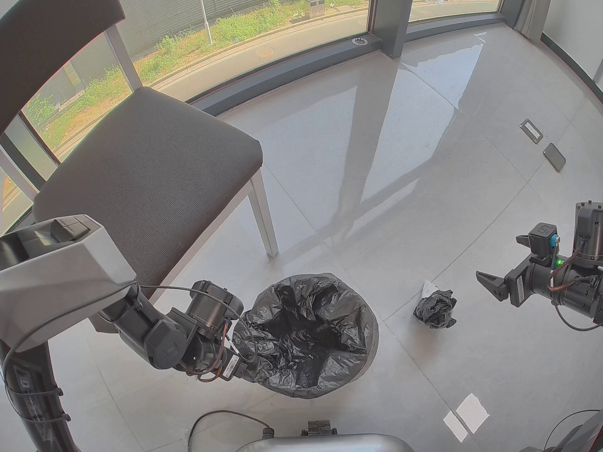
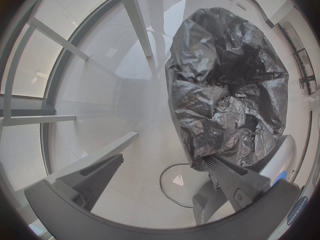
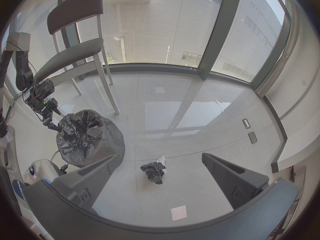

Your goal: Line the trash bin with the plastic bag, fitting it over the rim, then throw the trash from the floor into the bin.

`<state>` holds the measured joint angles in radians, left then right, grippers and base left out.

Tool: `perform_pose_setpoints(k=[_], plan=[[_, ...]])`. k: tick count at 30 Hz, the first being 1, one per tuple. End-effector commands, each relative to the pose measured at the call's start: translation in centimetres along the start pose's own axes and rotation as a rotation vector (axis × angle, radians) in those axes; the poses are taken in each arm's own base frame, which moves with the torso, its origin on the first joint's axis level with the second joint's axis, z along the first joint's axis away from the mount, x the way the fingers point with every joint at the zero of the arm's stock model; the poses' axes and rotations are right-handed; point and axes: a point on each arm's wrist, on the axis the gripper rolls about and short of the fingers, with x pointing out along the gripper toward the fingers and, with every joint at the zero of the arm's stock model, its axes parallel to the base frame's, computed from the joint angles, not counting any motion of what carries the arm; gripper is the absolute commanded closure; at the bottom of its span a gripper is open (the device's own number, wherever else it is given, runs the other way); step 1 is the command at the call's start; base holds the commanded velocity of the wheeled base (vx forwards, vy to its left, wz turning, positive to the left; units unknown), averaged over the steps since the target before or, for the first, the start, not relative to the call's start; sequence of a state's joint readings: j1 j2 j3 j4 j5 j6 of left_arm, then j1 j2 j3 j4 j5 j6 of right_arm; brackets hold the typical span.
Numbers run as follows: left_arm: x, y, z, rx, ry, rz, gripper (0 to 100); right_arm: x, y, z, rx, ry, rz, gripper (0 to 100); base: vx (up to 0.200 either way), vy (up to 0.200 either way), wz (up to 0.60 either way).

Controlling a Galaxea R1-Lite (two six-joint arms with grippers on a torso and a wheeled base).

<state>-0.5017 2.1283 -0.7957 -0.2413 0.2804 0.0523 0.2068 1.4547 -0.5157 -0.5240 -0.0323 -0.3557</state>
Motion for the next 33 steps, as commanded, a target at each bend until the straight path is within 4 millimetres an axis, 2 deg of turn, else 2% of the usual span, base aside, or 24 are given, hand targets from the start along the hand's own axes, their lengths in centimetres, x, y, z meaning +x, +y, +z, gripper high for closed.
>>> perform_pose_setpoints(k=[1, 18, 27, 33], plan=[[0.8, 0.0, -0.4, 0.002, 0.029, 0.003, 0, 0.0, 0.0, 0.0, 0.000, 0.001, 0.001, 0, 0.000, 0.000, 0.00], [0.9, 1.1, -1.9, -0.019, 0.081, 0.023, 0, 0.1, -0.1, 0.0, 0.002, 0.003, -0.001, 0, 0.000, 0.000, 0.00], [-2.0, 2.0, -0.4, -0.051, -0.032, 0.028, 0, 0.1, -0.2, 0.0, 0.004, 0.003, -0.006, 0, 0.000, 0.000, 0.00], [-2.7, 2.4, 0.9, -0.068, -0.088, 0.031, 0, 0.2, -0.2, 0.0, 0.004, 0.005, -0.005, 0, 0.000, 0.000, 0.00]])
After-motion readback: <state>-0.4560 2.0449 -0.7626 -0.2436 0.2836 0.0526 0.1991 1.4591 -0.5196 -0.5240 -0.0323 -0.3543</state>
